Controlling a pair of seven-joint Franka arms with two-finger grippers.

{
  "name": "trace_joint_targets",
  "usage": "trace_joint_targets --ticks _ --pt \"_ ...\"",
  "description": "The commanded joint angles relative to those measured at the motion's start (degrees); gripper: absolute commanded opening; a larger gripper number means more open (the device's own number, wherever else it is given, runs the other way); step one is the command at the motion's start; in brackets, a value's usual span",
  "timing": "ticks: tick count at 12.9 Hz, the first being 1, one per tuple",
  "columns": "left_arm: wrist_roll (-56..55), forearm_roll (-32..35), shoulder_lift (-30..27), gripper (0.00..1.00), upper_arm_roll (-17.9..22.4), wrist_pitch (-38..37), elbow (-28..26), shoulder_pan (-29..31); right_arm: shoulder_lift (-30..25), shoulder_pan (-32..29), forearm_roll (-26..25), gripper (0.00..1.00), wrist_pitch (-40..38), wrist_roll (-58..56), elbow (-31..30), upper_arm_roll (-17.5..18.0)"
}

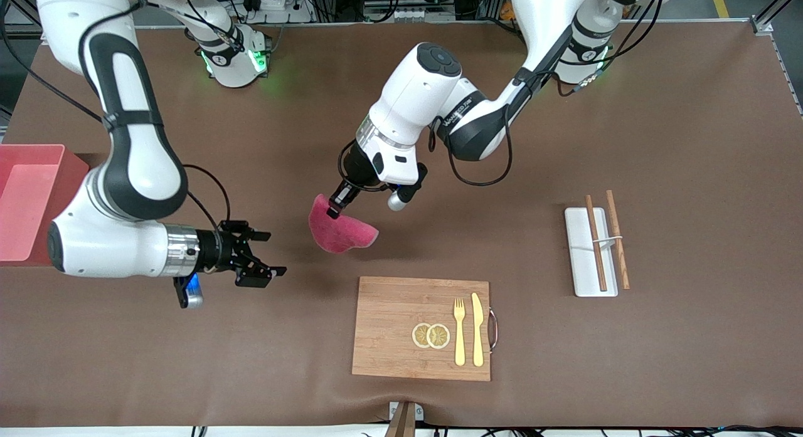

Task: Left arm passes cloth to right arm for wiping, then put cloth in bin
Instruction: 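Reach the right gripper to the cloth held by the left gripper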

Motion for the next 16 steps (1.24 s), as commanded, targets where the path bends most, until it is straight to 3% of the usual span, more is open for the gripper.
trace_joint_targets --ticks 1,5,7,10,14,15,16 --pt "-2.2 -0.2 1.0 0.00 0.7 0.2 1.9 -0.7 -4.0 -0.2 2.3 1.00 -3.4 3.6 -3.5 -0.2" --pt "-4.1 -0.3 0.9 0.00 0.6 0.2 1.9 -0.7 -4.0 -1.0 6.5 1.00 -3.8 3.4 -7.0 -0.4" --pt "-4.1 -0.3 0.9 0.00 0.6 0.2 1.9 -0.7 -3.6 -0.2 8.3 1.00 0.5 3.3 -9.7 -0.2" --pt "-4.1 -0.3 0.9 0.00 0.6 0.2 1.8 -0.7 -3.1 4.0 12.5 1.00 4.6 3.3 -11.2 -0.3" --pt "-4.1 -0.3 0.9 0.00 0.6 0.2 1.8 -0.6 -1.8 8.1 13.1 1.00 9.4 3.5 -11.2 -0.3" --pt "-4.1 -0.3 0.9 0.00 0.6 0.2 1.8 -0.6 -1.8 8.9 11.9 0.66 9.8 2.8 -11.0 -0.4" --pt "-4.1 -0.3 0.9 0.00 0.7 0.2 1.8 -0.5 -1.8 10.2 8.4 0.25 9.8 2.3 -10.8 -0.5"
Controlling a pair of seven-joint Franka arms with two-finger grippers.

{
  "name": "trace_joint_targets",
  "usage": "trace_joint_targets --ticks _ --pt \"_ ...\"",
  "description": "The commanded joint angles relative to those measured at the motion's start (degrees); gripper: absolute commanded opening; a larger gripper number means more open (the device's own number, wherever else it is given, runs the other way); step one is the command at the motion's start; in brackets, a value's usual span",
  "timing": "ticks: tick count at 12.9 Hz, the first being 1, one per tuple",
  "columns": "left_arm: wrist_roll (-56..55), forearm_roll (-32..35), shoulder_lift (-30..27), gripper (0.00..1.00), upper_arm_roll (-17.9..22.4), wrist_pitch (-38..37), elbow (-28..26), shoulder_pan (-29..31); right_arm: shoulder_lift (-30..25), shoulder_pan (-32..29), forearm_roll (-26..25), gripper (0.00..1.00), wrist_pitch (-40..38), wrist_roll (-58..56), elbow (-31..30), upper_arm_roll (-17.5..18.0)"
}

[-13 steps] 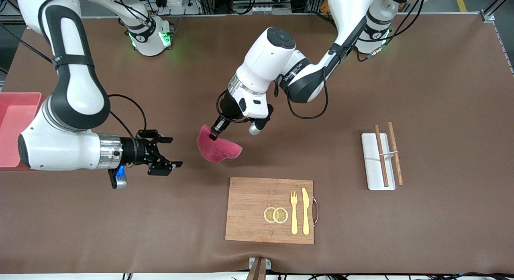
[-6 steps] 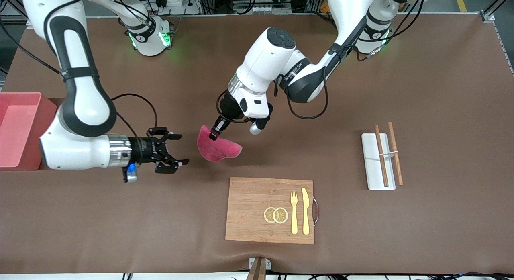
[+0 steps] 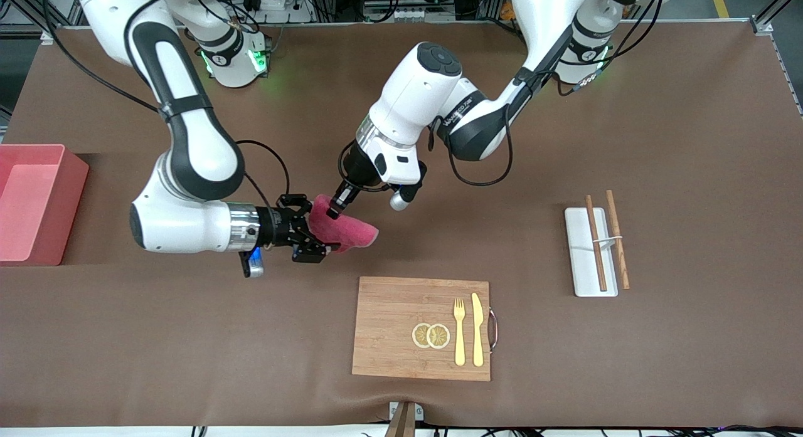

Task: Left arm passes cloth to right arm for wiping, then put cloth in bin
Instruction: 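Reach the right gripper to the cloth held by the left gripper, then grasp the cloth with the right gripper while the left gripper releases, withdraws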

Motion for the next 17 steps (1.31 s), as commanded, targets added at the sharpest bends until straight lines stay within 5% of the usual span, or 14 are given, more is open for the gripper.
trace_joint_targets --ticks 1,2,3,4,7,12,17 --pt "-0.9 -0.3 0.9 0.00 0.5 0.2 1.6 -0.5 -0.1 2.1 -5.3 0.00 0.5 -1.1 0.3 -0.6" --pt "-0.9 -0.3 0.9 0.02 0.5 0.2 1.6 -0.4 0.0 1.8 -5.8 0.00 0.5 -1.4 0.4 -0.5" --pt "-0.9 -0.4 0.8 0.41 0.5 0.2 1.6 -0.4 0.0 1.2 -5.9 0.00 0.5 -1.7 0.7 -0.5" --pt "-0.9 -0.3 0.7 0.99 0.6 0.1 1.5 -0.3 -0.1 1.0 -6.2 0.00 0.4 -2.2 0.9 -0.6" --pt "-0.7 0.3 -0.5 1.00 0.7 -0.6 1.5 0.1 -0.1 0.2 -8.7 0.00 0.4 -3.0 2.9 -0.9" --pt "11.8 2.1 -7.4 1.00 1.1 -14.8 0.7 7.4 -0.4 1.5 -37.2 0.00 0.5 -6.4 3.7 -0.6" --pt "37.3 1.2 -14.1 1.00 0.9 -33.2 0.6 19.2 5.0 -7.1 -47.5 0.00 0.6 -19.7 0.9 -0.9"
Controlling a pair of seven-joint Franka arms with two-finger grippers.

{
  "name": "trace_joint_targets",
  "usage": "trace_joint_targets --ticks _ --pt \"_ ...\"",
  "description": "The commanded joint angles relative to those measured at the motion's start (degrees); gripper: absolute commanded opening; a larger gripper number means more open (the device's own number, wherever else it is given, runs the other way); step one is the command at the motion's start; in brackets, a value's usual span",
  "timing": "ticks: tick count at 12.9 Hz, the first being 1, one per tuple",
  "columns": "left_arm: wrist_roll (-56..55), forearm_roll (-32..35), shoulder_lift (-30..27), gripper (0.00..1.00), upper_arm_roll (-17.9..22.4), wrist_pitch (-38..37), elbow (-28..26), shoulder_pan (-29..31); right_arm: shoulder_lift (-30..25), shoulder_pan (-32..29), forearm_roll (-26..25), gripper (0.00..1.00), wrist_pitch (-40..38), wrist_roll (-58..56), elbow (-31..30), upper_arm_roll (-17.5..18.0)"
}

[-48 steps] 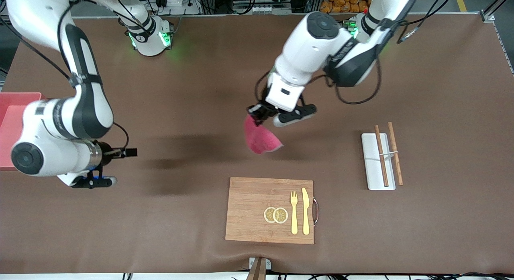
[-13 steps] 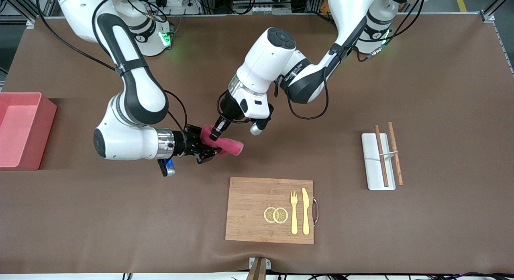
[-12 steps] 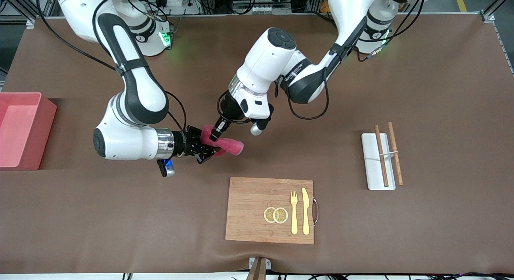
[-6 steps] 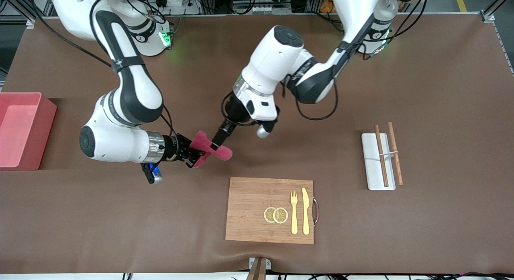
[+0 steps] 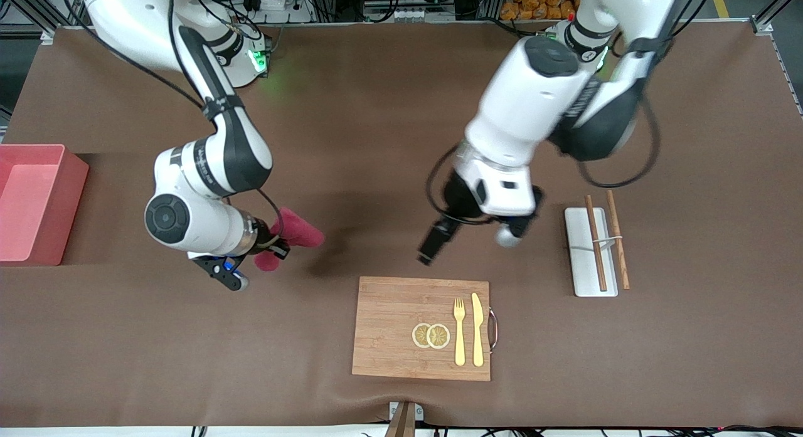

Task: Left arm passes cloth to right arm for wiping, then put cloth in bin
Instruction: 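Grasp the cloth with the right gripper while the left gripper releases, withdraws, then carry the cloth with the right gripper toward the pink bin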

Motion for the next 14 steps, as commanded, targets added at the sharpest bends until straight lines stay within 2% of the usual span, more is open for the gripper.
trace_joint_targets --ticks 1,2,4,8,11,12,14 --pt "12.8 -0.1 -4.9 1.00 -1.0 -9.8 -1.4 6.7 4.7 -7.3 -4.5 0.00 1.3 -7.5 -0.1 0.8" --pt "18.9 -1.1 -6.1 1.00 -1.1 -12.7 -1.4 9.6 5.8 -9.5 -6.3 0.00 3.2 -8.4 -0.2 0.8" --pt "28.5 -1.7 -7.7 1.00 -0.6 -17.3 -1.4 12.6 7.7 -12.5 -14.4 0.00 5.9 -8.4 -0.4 0.8" --pt "43.7 -1.7 -10.4 1.00 -1.0 -25.7 -1.5 20.6 11.5 -23.7 -26.5 0.00 17.2 -8.5 -2.8 0.8" --pt "53.9 -2.0 -12.3 1.00 -1.1 -30.3 -1.4 25.1 11.2 -31.8 -37.1 0.00 18.3 -9.3 -2.0 0.9" --pt "55.6 -2.0 -12.7 1.00 -1.0 -31.7 -1.4 25.9 10.3 -33.6 -38.8 0.00 18.2 -11.2 -1.8 0.8" --pt "58.4 -2.0 -13.7 1.00 -1.0 -34.1 -1.4 27.9 7.4 -36.3 -38.9 0.00 16.7 -18.1 -0.3 0.9"
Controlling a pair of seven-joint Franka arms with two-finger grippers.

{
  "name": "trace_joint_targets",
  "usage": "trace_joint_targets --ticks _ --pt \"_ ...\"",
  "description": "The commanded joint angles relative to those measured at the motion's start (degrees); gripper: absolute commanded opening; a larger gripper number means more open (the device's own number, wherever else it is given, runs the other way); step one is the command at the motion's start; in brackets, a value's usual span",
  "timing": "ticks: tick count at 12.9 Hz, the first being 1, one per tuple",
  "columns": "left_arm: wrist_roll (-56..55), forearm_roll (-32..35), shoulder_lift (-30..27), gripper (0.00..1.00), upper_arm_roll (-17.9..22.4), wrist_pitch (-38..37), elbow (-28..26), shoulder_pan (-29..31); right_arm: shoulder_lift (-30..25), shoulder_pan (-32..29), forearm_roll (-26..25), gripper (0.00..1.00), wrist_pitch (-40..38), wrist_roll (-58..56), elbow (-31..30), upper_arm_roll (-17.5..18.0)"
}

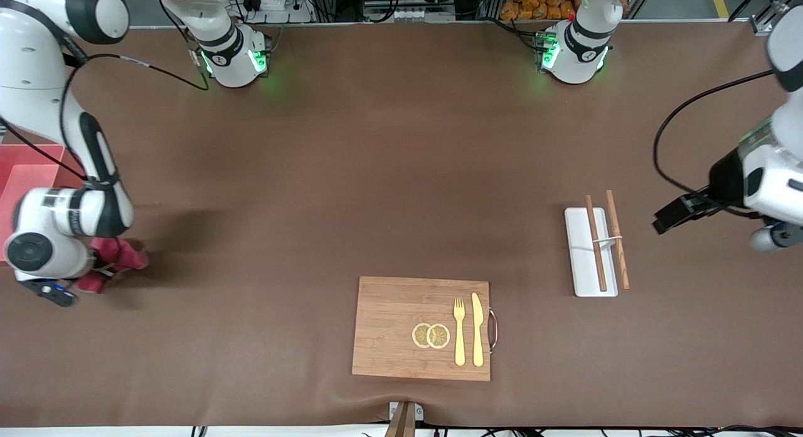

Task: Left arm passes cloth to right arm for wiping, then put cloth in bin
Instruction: 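Carry the cloth with the right gripper toward the pink bin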

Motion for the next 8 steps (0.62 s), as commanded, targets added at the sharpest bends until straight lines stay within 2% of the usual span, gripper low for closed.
trace_joint_targets --ticks 1,3,5,8 --pt "4.9 -0.8 -2.4 1.00 -0.7 -3.7 -1.4 2.5 -5.6 -2.3 -1.5 0.00 -5.2 -5.6 1.2 1.3" --pt "5.8 -0.8 -4.0 1.00 -0.6 -6.2 -1.5 3.7 -8.2 -1.4 -1.0 0.00 -11.5 -5.4 2.9 1.8" --pt "9.0 -0.8 -4.7 1.00 -0.7 -8.1 -1.5 5.5 -8.6 0.2 -0.8 0.00 -15.4 -4.7 3.6 1.7" --pt "10.0 -0.8 -5.6 1.00 -0.7 -10.6 -2.0 6.3 -5.6 -1.8 -0.8 0.00 -12.5 -4.6 3.2 1.7"
